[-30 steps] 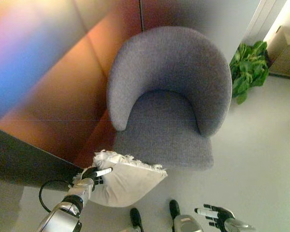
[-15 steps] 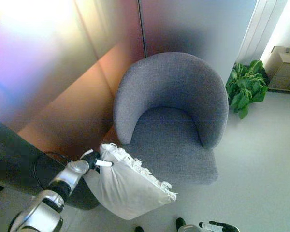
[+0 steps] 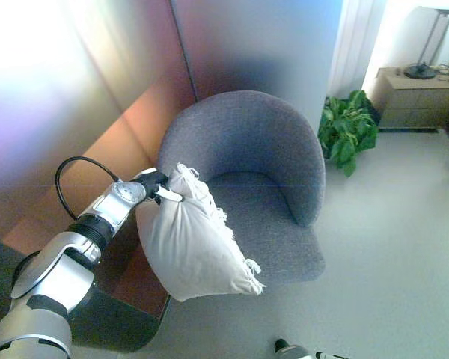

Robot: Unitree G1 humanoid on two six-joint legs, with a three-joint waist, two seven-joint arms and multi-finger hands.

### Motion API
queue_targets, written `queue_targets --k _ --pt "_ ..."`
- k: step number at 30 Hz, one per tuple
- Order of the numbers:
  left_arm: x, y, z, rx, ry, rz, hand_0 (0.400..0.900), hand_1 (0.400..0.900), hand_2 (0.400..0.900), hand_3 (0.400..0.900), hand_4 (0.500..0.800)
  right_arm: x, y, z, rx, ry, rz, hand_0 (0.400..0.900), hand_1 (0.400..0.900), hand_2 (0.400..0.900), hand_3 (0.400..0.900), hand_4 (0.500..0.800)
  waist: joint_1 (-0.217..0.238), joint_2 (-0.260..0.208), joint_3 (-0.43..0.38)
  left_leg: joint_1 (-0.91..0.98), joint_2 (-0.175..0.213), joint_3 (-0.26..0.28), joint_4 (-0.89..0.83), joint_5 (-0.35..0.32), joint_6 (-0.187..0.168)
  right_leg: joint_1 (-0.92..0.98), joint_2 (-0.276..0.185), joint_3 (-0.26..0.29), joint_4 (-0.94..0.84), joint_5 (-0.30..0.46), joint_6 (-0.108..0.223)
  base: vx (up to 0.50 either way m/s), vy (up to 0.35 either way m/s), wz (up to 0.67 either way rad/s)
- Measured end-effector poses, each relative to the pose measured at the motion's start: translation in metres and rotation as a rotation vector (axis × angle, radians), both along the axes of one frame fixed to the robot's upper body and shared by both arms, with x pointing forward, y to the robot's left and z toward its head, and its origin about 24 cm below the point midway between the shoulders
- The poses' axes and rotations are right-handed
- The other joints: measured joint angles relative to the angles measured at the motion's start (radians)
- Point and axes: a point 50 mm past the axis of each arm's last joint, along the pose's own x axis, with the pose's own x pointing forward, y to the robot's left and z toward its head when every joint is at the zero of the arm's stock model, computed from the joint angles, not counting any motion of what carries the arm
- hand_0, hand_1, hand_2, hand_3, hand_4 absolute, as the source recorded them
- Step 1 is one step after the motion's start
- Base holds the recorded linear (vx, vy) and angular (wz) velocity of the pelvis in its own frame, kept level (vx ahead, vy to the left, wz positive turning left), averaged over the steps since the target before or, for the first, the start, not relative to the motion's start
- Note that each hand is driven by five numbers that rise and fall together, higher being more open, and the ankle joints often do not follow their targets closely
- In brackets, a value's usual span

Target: Pick up the pillow and put it on the sofa.

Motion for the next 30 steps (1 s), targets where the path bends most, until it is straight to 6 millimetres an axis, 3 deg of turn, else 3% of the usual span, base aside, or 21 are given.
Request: queue_targets --k 5,13,14,15,16,25,30 --pt "0.002 -0.002 0.005 0.003 -0.007 -0.003 0.4 0.4 0.4 0.4 0.5 -0.013 0.003 -0.003 0.003 0.025 -0.045 0.9 0.9 0.9 0.9 0.8 -0.031 0.015 -0.01 0.0 -0.002 0.026 0.0 -0.007 0.001 -0.014 0.0 0.026 0.0 0.002 0.002 0.03 -0.042 -0.18" --pt "0.001 0.0 0.002 -0.015 0.004 0.039 0.4 0.4 0.4 0.4 0.5 -0.015 0.017 -0.007 0.038 0.014 -0.082 0.9 0.9 0.9 0.9 0.8 -0.059 0.027 -0.019 0.005 -0.004 0.075 0.0 -0.021 0.004 -0.033 0.001 0.077 0.001 0.008 0.011 0.05 -0.048 -0.22" --pt "0.001 0.002 0.001 -0.018 0.005 0.054 0.457 0.457 0.457 0.457 0.534 -0.015 0.017 -0.007 0.037 0.015 -0.083 0.9 0.9 0.9 0.9 0.8 -0.068 0.029 -0.02 0.006 -0.005 0.081 0.0 -0.023 0.005 -0.034 0.0 0.079 0.001 0.008 0.011 0.03 -0.026 -0.11" --pt "0.001 0.003 0.0 -0.025 0.005 0.069 0.816 0.816 0.816 0.816 0.749 -0.016 0.017 -0.008 0.038 0.016 -0.083 0.9 0.9 0.9 0.9 0.8 -0.07 0.029 -0.02 0.007 -0.006 0.084 0.0 -0.024 0.005 -0.036 0.0 0.084 0.001 0.008 0.012 0.03 -0.02 -0.08" --pt "0.001 0.004 0.0 -0.033 0.007 0.082 0.9 0.9 0.9 0.9 0.8 -0.018 0.017 -0.008 0.037 0.02 -0.084 0.9 0.9 0.9 0.9 0.8 -0.072 0.029 -0.02 0.01 -0.008 0.088 0.0 -0.026 0.005 -0.036 0.0 0.089 0.001 0.008 0.012 0.03 -0.019 -0.06" --pt "0.002 0.003 0.002 -0.076 -0.025 0.117 0.9 0.9 0.9 0.9 0.8 -0.029 0.016 -0.008 0.029 0.035 -0.086 0.9 0.9 0.9 0.9 0.8 -0.069 0.032 -0.023 0.015 -0.006 0.094 0.0 -0.029 0.005 -0.035 0.0 0.096 0.004 0.008 0.013 0.0 -0.003 0.04" --pt "0.008 0.003 0.019 -0.094 -0.092 0.141 0.9 0.9 0.9 0.9 0.8 -0.026 0.016 -0.008 0.027 0.03 -0.084 0.9 0.9 0.9 0.9 0.8 -0.063 0.042 -0.032 0.014 -0.005 0.084 0.0 -0.028 0.006 -0.03 0.0 0.085 0.004 0.008 0.012 -0.01 -0.006 0.08"
